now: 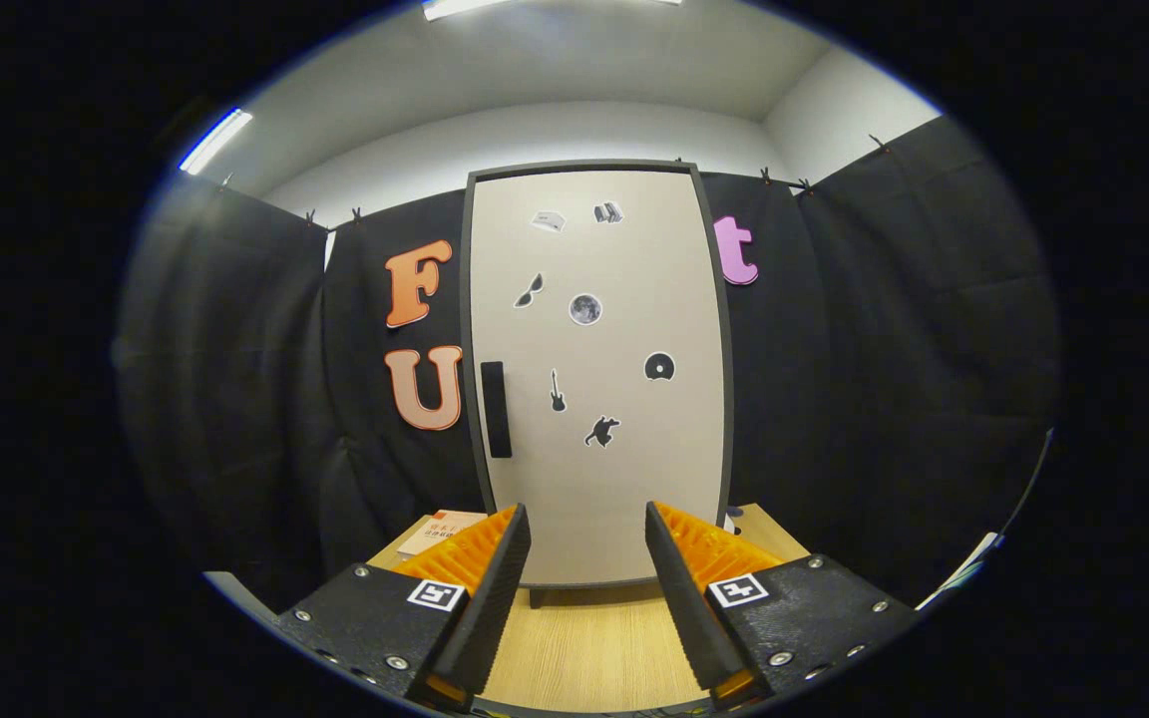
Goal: Open the shoe cabinet door, grab the shoes and put them into the shoe cabinet, then close the shoe cabinet door.
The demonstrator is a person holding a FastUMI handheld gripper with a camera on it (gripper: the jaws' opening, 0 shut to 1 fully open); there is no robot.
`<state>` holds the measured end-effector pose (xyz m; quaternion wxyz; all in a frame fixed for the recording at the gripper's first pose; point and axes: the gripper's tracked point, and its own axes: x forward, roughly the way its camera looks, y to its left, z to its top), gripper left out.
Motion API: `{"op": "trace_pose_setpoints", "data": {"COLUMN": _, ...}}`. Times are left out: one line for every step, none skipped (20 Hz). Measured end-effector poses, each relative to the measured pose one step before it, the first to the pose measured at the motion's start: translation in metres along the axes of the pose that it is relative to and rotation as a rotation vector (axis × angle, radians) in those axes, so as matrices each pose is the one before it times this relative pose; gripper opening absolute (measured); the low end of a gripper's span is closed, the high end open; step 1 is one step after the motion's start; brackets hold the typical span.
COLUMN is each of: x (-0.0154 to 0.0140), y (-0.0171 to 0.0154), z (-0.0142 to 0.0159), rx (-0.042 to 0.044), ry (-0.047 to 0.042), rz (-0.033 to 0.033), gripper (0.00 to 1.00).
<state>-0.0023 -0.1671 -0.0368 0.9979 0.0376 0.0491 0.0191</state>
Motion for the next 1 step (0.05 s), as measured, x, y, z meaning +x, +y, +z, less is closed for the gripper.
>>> {"op": "trace_pose_setpoints", "data": {"x": 0.00031, "y": 0.00114, "z": 0.00031, "rx": -0.00149, "ry": -0.00414, "rz": -0.00128, "gripper": 0.75}}
